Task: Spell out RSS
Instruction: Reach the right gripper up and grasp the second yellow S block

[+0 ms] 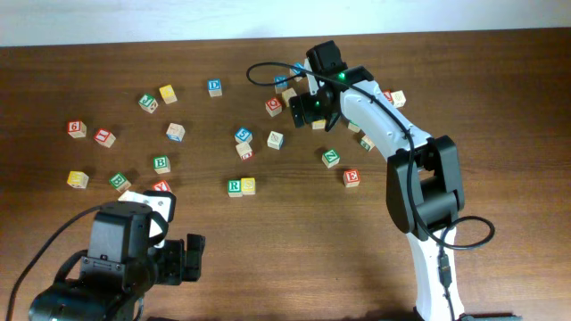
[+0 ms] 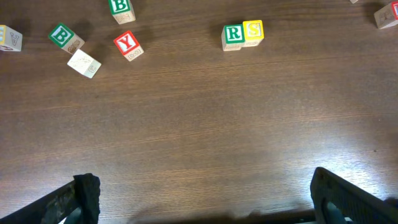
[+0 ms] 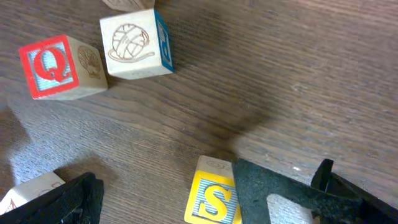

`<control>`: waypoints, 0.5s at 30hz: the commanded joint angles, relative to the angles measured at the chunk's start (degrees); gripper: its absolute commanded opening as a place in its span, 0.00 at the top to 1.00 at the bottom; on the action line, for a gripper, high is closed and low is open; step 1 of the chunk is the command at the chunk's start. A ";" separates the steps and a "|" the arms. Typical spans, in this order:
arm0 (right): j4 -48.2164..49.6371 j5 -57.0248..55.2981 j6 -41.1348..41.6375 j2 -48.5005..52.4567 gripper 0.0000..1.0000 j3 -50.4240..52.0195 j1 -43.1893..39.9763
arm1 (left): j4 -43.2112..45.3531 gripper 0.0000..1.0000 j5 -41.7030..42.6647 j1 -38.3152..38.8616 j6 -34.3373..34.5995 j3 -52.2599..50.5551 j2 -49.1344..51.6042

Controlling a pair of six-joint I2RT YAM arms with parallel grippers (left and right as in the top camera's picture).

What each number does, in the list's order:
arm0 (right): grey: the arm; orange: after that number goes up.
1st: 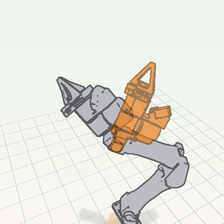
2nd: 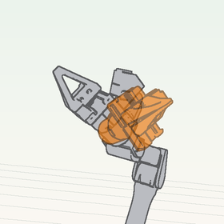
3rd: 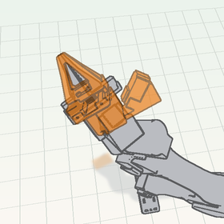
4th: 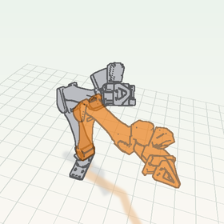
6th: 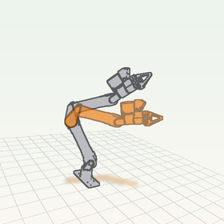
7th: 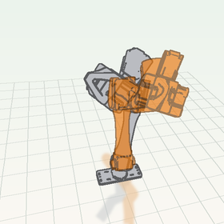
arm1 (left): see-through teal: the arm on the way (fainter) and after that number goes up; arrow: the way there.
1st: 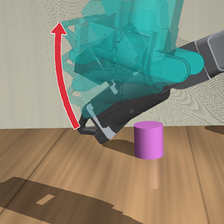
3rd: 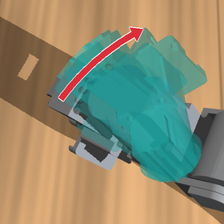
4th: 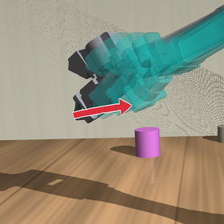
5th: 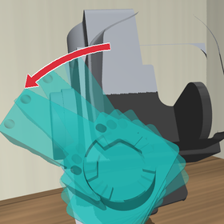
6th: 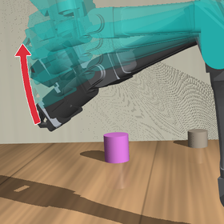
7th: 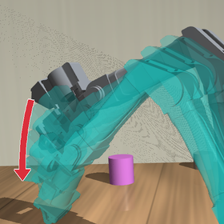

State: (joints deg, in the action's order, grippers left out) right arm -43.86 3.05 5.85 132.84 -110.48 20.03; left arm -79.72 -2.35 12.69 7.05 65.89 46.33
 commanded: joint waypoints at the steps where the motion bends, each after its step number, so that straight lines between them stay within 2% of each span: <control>1: 0.35 0.83 0.46 0.72 0.02 -1.18 0.48 | 0.09 0.01 -0.02 -0.09 -0.72 0.26 -0.17; 5: 0.15 1.44 0.90 0.74 0.02 -1.07 0.48 | 0.09 0.01 -0.02 -0.09 -0.72 0.26 -0.17; 10: 0.17 1.16 8.28 0.76 0.01 0.33 0.48 | 0.09 0.01 -0.02 -0.09 -0.72 0.26 -0.17; 15: -0.35 1.20 9.51 2.56 0.01 0.33 0.48 | 0.09 0.01 -0.02 -0.09 -0.72 0.26 -0.17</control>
State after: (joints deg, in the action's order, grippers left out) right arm -43.75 4.10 13.85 133.38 -110.45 20.03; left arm -79.72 -2.35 12.69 7.03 65.89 46.33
